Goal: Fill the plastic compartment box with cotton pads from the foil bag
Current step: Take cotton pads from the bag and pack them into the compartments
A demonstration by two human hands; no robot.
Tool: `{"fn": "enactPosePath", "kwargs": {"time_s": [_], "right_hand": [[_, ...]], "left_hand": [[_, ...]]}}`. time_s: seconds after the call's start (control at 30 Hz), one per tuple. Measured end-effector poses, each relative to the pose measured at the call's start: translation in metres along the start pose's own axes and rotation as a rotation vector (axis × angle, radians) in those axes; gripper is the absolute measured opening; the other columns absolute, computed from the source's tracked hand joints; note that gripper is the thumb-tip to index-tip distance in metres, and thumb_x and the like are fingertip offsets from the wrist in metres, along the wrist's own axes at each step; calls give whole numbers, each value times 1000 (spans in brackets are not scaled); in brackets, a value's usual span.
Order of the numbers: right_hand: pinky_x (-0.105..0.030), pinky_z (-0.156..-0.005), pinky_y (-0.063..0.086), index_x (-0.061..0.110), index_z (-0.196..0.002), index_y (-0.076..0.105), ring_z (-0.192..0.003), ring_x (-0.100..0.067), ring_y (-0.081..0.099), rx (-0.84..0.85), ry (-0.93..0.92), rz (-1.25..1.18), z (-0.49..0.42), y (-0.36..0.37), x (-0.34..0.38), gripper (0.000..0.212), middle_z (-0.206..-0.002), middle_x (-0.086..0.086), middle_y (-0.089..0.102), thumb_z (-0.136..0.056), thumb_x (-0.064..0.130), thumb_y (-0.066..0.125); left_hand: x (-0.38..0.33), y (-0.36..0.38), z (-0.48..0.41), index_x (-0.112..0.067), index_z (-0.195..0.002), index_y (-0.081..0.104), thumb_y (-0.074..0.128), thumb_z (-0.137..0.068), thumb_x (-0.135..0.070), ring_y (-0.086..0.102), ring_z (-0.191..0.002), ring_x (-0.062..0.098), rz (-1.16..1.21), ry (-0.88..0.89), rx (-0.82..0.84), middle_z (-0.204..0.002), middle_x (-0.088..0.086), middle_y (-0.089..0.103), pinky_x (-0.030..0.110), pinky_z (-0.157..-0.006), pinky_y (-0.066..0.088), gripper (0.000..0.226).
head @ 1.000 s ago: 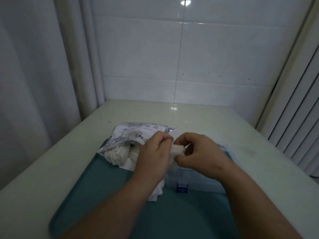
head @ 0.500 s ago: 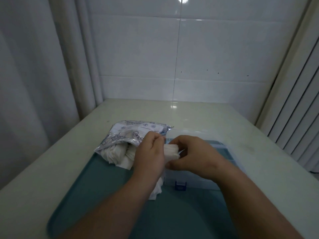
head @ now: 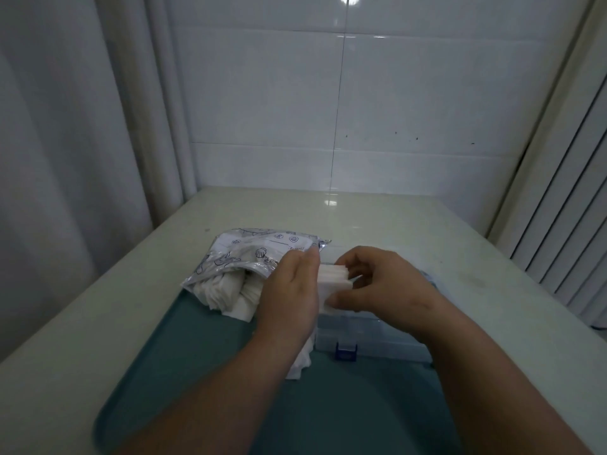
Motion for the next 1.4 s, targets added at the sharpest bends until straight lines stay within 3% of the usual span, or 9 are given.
{"fn": "enactPosePath", "kwargs": {"time_s": [0.1,0.2,0.47,0.7,0.87,0.97,1.1,1.4], "right_hand": [[-24,-66,54,31,-98,60,-75,-8,65,64,44,67,0,8,-5,43,-94,11,66,-65,24,87],[-24,-61,56,31,-100,58,-76,-11,66,104,75,99,1,11,-8,44,-95,11,64,-66,27,86],[-34,-72,58,24,-97,65,-73,-13,68,195,53,217,2,19,-5,31,-85,2,70,-71,29,80],[-40,-77,59,23,-94,69,-78,-17,68,203,45,202,1,17,-7,26,-86,0,71,-72,30,80],[-36,-74,59,25,-93,68,-74,-14,69,230,57,198,2,18,-9,24,-83,2,71,-73,30,80],[-26,-66,55,26,-96,67,-72,-9,66,234,58,237,2,17,-9,25,-83,5,70,-75,32,79],[-16,-54,49,25,-94,67,-69,-7,63,246,55,249,3,16,-9,22,-83,6,68,-75,30,78],[-29,-64,59,23,-90,69,-72,-15,68,280,59,220,3,16,-11,24,-82,0,71,-70,29,81]], "left_hand": [[5,1,-4,-16,-83,59,47,-98,-27,52,-69,8,-135,50,0,-77,-2,61,28,-61,40,22],[7,2,-4,-21,-82,60,46,-99,-20,53,-72,0,-127,41,6,-79,-11,60,27,-63,41,22],[9,9,-1,-9,-79,54,45,-96,-20,47,-71,15,-88,-8,63,-79,8,57,32,-64,36,23],[10,9,-2,-3,-80,50,44,-97,-23,42,-67,15,-106,-20,73,-73,5,49,33,-62,33,27],[9,10,-2,-7,-74,45,43,-98,-23,39,-64,14,-131,-10,91,-68,2,44,33,-59,30,28],[10,11,-2,-12,-72,44,44,-97,-24,39,-64,14,-122,-23,104,-68,1,44,33,-60,30,28],[9,11,-1,-6,-76,46,45,-96,-24,40,-66,14,-118,-37,115,-70,3,46,33,-60,31,27],[6,10,0,-15,-69,42,43,-98,-23,37,-62,12,-185,0,110,-66,-1,43,31,-57,29,30]]}}
Point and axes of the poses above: each hand's wrist, its own z-axis away from the middle knuckle, its own y-axis out of the palm, x = y × z, the point moved 5 cm from there along -z, towards the middle knuckle
